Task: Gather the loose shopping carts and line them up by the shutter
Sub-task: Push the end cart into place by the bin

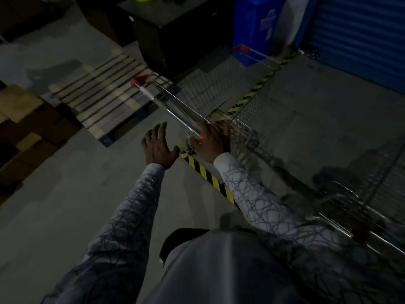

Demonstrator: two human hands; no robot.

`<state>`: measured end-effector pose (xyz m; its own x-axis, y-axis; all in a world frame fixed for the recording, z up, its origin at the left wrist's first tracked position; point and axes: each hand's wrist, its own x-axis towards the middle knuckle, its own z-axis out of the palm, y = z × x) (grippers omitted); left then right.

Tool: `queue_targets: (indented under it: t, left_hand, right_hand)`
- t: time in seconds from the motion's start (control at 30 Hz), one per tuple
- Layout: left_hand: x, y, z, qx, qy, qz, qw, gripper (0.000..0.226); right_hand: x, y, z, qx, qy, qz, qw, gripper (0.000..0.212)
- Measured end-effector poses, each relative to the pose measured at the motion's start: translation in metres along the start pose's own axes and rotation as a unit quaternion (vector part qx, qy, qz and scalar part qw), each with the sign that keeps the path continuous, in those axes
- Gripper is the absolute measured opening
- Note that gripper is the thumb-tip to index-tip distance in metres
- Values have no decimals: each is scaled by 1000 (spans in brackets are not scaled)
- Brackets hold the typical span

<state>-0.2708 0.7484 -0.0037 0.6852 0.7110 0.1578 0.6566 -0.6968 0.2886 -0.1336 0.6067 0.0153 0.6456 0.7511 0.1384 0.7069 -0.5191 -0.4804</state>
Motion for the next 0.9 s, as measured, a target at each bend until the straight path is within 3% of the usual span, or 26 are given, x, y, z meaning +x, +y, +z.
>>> queue_targets:
  t: [0.07,0.13,0.3,0.43,0.53,0.67,0.77,0.9]
  left_hand:
    - [36,-7,-3,17,-10,37,999,95]
    - [69,-18,-1,33,-25,72,996,95]
    - [145,-52,18,99,-88,185,974,83]
    - [172,-65,24,99,-88,261,956,47]
    - [153,-66,31,76,-75,346,932,37]
    - [101,-69,43,27,-99,414,904,45]
    - [91,-67,44,24,-75,448,890,47]
    - [97,-49,43,20,-51,470,881,47]
  right_hand:
    - [13,-10,11,-49,-86,29,995,66]
    - [17,-12,19,-64,-97,65,991,64]
    - [24,-8,18,-44,-42,159,985,65]
    - [-8,22,23,-71,7,273,959,48]
    - [-45,33,19,-152,-69,366,915,50]
    - [-91,3,19,-241,-109,478,838,53]
    - [-104,-14,40,-177,-60,569,801,41]
    - [-97,-45,66,-209,46,527,822,34]
